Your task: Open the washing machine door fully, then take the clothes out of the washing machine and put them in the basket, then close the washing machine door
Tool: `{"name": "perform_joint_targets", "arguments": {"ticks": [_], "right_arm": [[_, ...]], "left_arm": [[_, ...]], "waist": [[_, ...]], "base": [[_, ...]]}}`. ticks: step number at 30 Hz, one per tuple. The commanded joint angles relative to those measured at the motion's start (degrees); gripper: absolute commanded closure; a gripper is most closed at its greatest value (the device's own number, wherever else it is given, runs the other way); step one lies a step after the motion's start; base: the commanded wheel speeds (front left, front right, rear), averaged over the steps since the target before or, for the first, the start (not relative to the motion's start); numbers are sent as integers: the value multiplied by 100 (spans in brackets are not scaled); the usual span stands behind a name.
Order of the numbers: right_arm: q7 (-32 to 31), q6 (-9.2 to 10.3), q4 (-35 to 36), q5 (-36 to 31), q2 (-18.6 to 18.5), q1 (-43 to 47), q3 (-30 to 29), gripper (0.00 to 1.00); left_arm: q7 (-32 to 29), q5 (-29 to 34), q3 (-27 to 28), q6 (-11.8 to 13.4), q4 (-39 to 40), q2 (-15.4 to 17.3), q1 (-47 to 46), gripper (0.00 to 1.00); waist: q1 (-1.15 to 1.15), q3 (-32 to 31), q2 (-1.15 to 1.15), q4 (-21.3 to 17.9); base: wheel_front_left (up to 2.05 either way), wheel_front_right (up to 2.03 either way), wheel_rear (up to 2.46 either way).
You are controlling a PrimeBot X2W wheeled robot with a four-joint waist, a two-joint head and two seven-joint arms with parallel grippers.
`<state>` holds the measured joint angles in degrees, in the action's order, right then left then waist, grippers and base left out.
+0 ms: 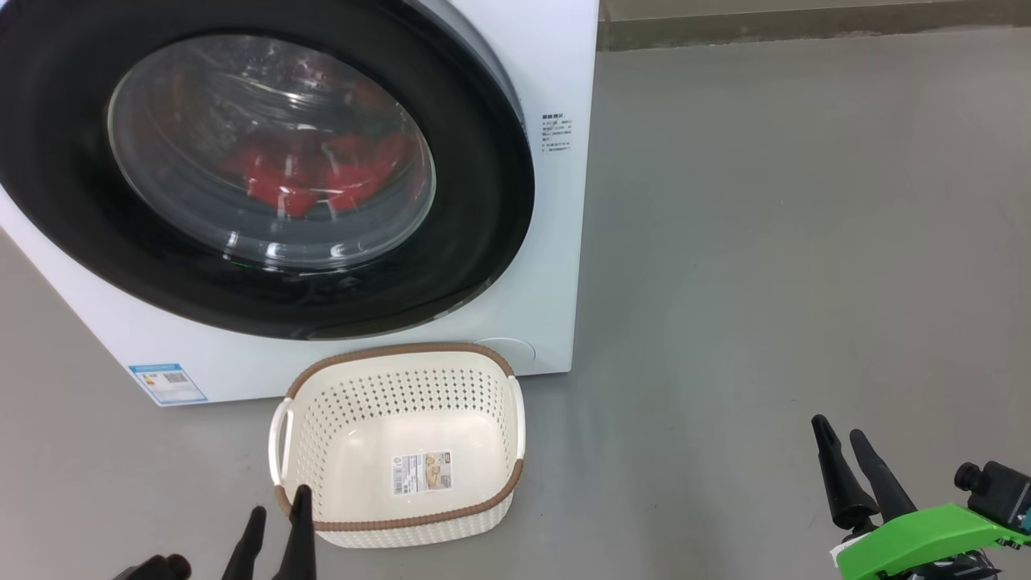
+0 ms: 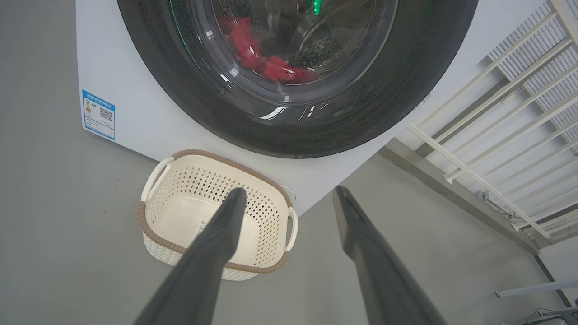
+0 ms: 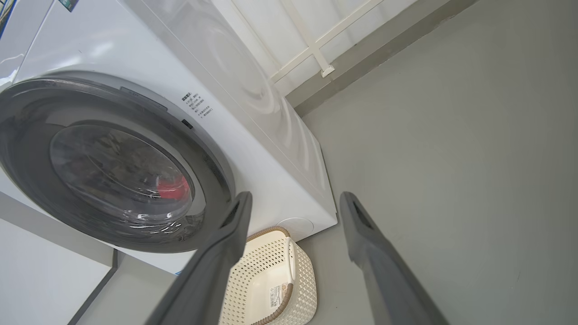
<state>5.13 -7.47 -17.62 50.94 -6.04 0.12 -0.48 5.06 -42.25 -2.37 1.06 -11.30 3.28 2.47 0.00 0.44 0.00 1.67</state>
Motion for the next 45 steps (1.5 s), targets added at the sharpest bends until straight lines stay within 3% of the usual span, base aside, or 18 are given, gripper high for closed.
{"name": "perform_joint_targets", "arguments": {"ticks": [1, 24, 45], "right_arm": [[88, -1, 123, -205, -135, -74, 115, 0], [475, -2, 107, -1455, -272, 19, 152, 0], [829, -2, 112, -2554, -360, 168, 98, 0]], "left_arm": [[85, 256, 58, 58, 202, 114, -67, 0], [477, 1888, -140, 317, 377, 183, 42, 0], [834, 3175, -11, 252, 388, 95, 161, 0]], "waist": [[0, 2, 0, 4], [0, 7, 0, 47], [0, 3, 0, 73]], "base": [[0, 0, 0], [0, 0, 0], [0, 0, 0]]}}
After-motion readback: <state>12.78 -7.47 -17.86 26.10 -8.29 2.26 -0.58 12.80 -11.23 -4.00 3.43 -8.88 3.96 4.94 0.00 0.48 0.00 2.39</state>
